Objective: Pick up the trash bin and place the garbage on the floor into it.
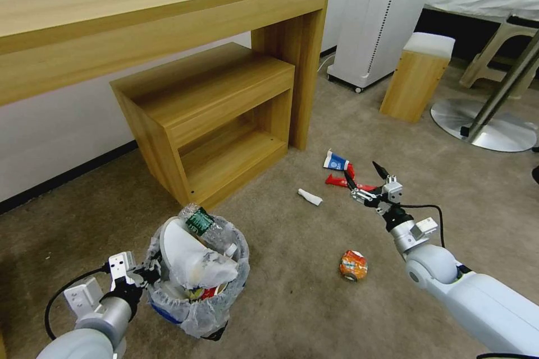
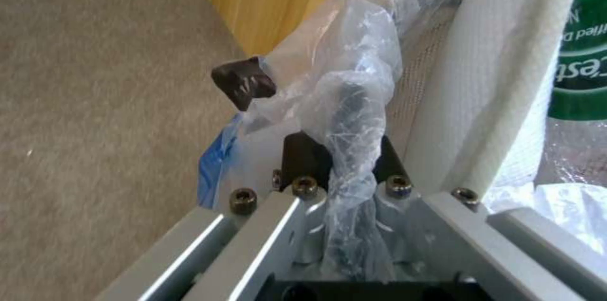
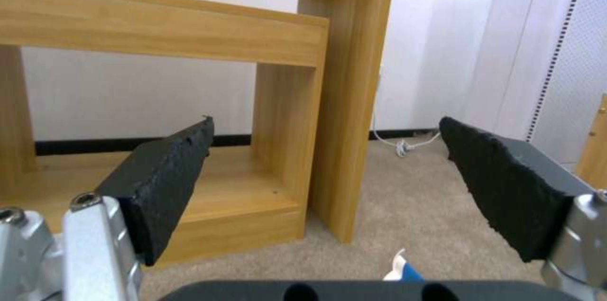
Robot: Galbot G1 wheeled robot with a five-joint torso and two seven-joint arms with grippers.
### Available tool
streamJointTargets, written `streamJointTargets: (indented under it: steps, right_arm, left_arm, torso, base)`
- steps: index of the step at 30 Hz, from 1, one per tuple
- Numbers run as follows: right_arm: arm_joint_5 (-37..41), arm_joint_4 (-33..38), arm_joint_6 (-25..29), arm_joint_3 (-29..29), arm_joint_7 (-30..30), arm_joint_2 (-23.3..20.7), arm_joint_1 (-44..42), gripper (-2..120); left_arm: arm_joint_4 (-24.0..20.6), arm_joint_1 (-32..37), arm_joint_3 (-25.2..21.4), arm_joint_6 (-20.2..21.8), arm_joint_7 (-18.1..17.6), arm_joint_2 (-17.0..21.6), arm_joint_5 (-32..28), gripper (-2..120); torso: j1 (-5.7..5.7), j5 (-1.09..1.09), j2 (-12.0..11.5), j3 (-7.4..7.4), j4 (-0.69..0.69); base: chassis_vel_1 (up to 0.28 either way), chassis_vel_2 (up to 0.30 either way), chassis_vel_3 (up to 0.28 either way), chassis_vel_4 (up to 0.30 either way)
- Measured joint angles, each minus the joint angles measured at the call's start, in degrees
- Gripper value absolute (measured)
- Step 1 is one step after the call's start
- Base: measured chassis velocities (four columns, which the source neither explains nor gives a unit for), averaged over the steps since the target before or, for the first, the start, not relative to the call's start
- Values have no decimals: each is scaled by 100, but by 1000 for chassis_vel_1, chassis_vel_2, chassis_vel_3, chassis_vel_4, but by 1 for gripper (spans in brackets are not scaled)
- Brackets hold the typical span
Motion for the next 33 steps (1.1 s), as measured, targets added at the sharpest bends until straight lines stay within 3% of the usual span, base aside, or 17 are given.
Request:
streamJointTargets:
  steps: [10, 18, 25, 33]
  right_arm:
    - [36, -148, 168, -48, 76, 109, -56, 100]
    - [1879, 217, -272, -10, 271, -83, -720, 100]
    - [3218, 746, -465, 646, 533, -160, -1880, 100]
    - [3363, 924, -626, 942, 1257, 53, -2773, 100]
  left_arm:
    - [98, -63, 29, -14, 7, 3, 2, 3]
    - [190, -133, 46, -26, 21, 14, -17, 3]
    - [337, -289, 139, -35, 29, 31, -46, 3]
    - [392, -317, 152, -60, 35, 59, -77, 3]
  torso:
    - [1, 0, 0, 0, 0]
    - [0, 2, 0, -1, 0]
    - [0, -1, 0, -1, -1]
    - [-1, -1, 0, -1, 0]
  base:
    - [-62, 68, 66, -61]
    - [0, 0, 0, 0]
    - [0, 0, 0, 0]
    - [0, 0, 0, 0]
